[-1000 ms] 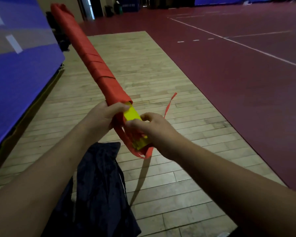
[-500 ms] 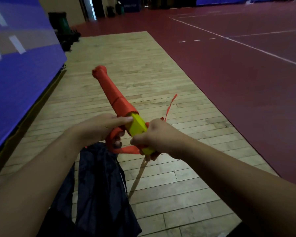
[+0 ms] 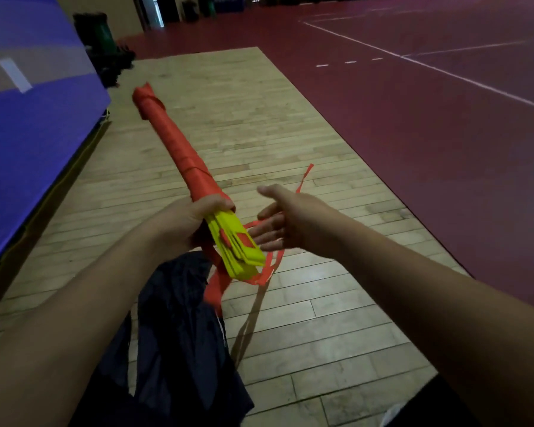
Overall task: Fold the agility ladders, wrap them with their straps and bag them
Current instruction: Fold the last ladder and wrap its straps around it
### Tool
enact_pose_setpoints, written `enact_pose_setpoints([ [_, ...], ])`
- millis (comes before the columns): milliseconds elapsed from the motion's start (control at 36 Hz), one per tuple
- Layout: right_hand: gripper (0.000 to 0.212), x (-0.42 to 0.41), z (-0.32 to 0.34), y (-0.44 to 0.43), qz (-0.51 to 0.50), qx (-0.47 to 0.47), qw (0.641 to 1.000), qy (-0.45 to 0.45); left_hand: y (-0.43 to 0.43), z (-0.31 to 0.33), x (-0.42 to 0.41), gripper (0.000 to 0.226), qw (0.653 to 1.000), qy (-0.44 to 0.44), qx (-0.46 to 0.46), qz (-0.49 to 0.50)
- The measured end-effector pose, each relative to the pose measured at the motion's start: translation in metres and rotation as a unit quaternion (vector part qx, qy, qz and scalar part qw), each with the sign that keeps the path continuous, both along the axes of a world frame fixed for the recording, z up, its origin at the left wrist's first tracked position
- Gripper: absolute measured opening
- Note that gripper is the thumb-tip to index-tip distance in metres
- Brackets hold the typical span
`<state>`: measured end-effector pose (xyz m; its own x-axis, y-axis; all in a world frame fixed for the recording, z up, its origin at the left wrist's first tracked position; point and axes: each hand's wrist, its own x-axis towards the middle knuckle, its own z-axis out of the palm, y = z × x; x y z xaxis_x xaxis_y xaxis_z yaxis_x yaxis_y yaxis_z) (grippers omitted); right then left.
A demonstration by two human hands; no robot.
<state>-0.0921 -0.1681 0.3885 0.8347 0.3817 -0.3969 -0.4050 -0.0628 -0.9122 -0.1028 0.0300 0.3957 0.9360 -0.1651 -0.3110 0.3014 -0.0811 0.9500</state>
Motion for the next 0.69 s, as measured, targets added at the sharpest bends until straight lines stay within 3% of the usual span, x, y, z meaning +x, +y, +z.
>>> enact_pose_setpoints([
  [83, 0.058, 0.005, -0.006, 0.000, -0.051, 0.056, 0.996, 0.037, -0.015, 0.002, -0.016, 0.030, 0.998, -0.007, -0.019, -0.065],
  [167, 0.075, 0.005, -0.003, 0.007, -0.071, 0.150, 0.983, 0.076, -0.034, 0.007, -0.031, 0.026, 0.987, -0.014, -0.075, -0.139],
  [222, 0.082, 0.004, -0.002, 0.010, -0.067, 0.225, 0.968, 0.088, -0.041, 0.003, -0.036, 0.050, 0.971, -0.004, -0.120, -0.208],
  [278, 0.063, 0.001, 0.002, 0.011, -0.074, 0.308, 0.943, 0.098, -0.047, -0.002, -0.039, 0.076, 0.952, 0.013, -0.128, -0.279],
  [333, 0.046, -0.001, 0.007, 0.010, -0.087, 0.404, 0.905, 0.104, -0.052, -0.009, -0.041, 0.079, 0.942, 0.016, -0.122, -0.313],
  [389, 0.025, 0.001, 0.008, 0.006, -0.098, 0.435, 0.889, 0.102, -0.057, -0.010, -0.043, 0.081, 0.943, 0.023, -0.106, -0.315],
  [444, 0.015, 0.004, 0.009, 0.001, -0.098, 0.416, 0.898, 0.107, -0.057, -0.011, -0.042, 0.079, 0.948, 0.022, -0.058, -0.313],
  [500, 0.009, 0.007, 0.008, -0.004, -0.096, 0.382, 0.912, 0.113, -0.055, -0.007, -0.041, 0.071, 0.948, 0.011, 0.046, -0.314],
  [583, 0.015, 0.009, 0.003, -0.009, -0.106, 0.294, 0.947, 0.077, -0.051, -0.002, -0.042, 0.057, 0.928, -0.003, 0.198, -0.316],
  [694, 0.012, 0.011, -0.002, -0.005, -0.192, 0.165, 0.967, -0.015, -0.045, -0.005, -0.040, 0.073, 0.902, -0.001, 0.264, -0.341],
])
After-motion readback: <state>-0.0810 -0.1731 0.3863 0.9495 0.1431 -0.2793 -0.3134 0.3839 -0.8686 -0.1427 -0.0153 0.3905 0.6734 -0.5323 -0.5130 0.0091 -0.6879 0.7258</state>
